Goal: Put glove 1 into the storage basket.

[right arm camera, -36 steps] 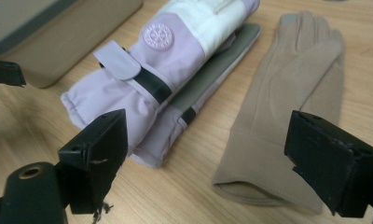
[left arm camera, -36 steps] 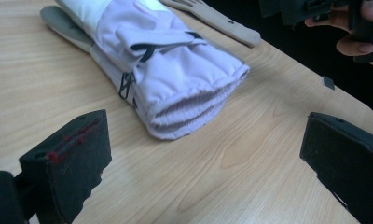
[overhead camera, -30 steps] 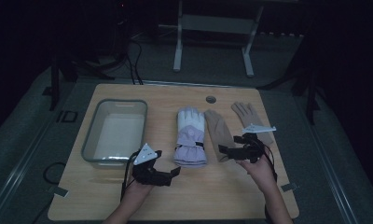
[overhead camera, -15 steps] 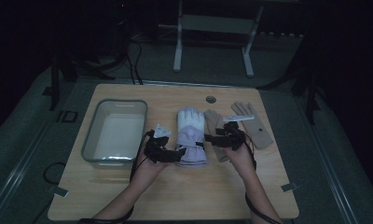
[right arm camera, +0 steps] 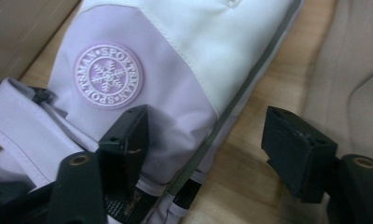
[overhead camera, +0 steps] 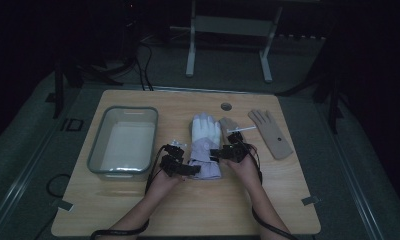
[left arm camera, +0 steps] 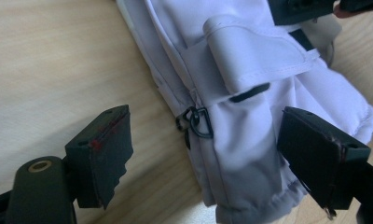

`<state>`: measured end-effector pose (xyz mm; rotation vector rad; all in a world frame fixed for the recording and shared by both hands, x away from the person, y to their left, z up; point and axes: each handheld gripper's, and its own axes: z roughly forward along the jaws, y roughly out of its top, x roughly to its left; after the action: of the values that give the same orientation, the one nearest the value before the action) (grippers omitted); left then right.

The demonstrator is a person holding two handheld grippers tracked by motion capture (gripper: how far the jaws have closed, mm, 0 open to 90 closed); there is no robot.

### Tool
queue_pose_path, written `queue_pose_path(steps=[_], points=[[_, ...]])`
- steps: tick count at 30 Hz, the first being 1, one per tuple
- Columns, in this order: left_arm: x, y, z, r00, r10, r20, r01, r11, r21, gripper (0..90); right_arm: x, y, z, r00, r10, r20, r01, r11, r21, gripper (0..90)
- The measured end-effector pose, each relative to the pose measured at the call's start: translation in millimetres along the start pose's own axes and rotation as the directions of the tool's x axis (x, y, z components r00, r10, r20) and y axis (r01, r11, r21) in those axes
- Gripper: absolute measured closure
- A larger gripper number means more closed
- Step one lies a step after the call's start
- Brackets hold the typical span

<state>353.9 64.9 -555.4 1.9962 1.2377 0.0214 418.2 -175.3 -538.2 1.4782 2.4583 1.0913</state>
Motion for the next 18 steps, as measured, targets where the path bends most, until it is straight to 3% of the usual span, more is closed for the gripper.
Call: queue_pose_path(steps=[4,7,11,14,18], points=[[2.6,-2.3,3.4,0.9999,-0.007,0.013,0.007,0.9999,0.007,18.3,-4.2,-1.4,6.7,0.9978,0.054,-0.038,-0.052,0.998,0.032,31.1],[3.6,-2.8,3.9,0.9996,0.002,0.028,-0.002,1.0000,0.007,21.3,-6.8,-1.6,9.2,0.9938,0.061,-0.093,-0.057,0.997,0.045,43.9],[3.5,-3.2,5.5,0.9963,0.008,0.085,-0.009,0.9998,0.018,36.5,-3.6,-1.7,9.6,0.9936,0.036,-0.107,-0.031,0.998,0.049,57.3],[3.7,-4.6,5.3,0.9939,-0.006,0.110,0.004,0.9998,0.018,48.1,-2.5,-1.8,9.5,0.9929,0.052,-0.107,-0.046,0.997,0.059,62.5],[-2.6,-5.2,1.6,0.9959,0.017,0.089,-0.018,0.9998,0.000,64.3,3.1,-1.4,6.9,0.9963,0.041,-0.076,-0.037,0.998,0.052,71.2]])
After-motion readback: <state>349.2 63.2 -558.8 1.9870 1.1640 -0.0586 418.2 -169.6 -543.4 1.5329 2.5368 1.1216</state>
